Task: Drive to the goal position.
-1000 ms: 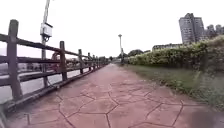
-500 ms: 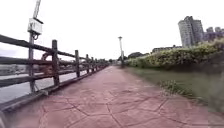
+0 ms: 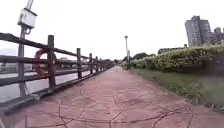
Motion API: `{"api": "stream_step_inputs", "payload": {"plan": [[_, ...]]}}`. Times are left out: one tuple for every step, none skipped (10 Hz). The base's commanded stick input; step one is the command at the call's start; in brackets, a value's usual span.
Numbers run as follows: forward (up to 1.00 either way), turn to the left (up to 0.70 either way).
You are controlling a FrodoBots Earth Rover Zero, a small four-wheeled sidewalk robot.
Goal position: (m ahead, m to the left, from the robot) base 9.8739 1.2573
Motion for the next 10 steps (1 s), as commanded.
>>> {"api": "stream_step_inputs", "payload": {"plan": [[1.00, 0.00], [1.00, 0.00], [1.00, 0.00], [1.00, 0.00], [1.00, 0.00], [1.00, 0.00], [1.00, 0.00], [1.00, 0.00], [1.00, 0.00], [1.00, 0.00]]}}
